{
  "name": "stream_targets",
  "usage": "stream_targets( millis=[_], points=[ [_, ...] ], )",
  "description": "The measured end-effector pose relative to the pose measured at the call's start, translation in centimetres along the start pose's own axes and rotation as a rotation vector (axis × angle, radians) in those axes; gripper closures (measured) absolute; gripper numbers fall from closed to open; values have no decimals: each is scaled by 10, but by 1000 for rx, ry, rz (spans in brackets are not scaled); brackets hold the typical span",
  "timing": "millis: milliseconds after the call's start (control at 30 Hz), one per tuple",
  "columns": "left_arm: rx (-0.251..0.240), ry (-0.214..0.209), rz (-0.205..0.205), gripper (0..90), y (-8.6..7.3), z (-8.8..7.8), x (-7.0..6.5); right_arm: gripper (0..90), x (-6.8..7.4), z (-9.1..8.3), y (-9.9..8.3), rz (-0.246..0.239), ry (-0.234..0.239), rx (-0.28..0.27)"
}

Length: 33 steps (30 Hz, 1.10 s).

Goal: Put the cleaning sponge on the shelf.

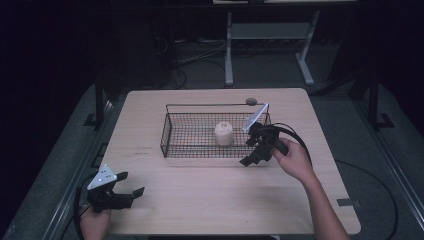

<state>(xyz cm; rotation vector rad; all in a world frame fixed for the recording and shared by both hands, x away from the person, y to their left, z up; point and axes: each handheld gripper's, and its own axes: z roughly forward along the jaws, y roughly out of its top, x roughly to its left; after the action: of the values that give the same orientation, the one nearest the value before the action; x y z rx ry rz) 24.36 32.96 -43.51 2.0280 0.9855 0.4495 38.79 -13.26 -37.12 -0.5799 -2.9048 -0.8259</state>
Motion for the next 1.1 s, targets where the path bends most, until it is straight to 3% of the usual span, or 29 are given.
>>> stream_targets(
  millis=[133, 167, 400, 533, 800, 1100],
  points=[
    [-1, 1, -5, 137, 0, 0, 0, 147, 6, 3, -3, -20, -21, 29],
    [0, 0, -2, 137, 0, 0, 0, 147, 7, 2, -5, -18, -9, 5],
    [-3, 2, -5, 137, -1, 0, 0, 147, 8, 1, -15, 1, -11, 7],
    [-2, 3, -3, 137, -1, 0, 1, 147, 8, 0, -26, 26, -6, -28],
    [3, 3, -5, 137, -1, 1, 1, 147, 9, 0, -43, 53, -16, -27],
    [5, 4, 2, 137, -1, 1, 1, 147, 17, -6, -56, 49, -35, -50]
  ],
)
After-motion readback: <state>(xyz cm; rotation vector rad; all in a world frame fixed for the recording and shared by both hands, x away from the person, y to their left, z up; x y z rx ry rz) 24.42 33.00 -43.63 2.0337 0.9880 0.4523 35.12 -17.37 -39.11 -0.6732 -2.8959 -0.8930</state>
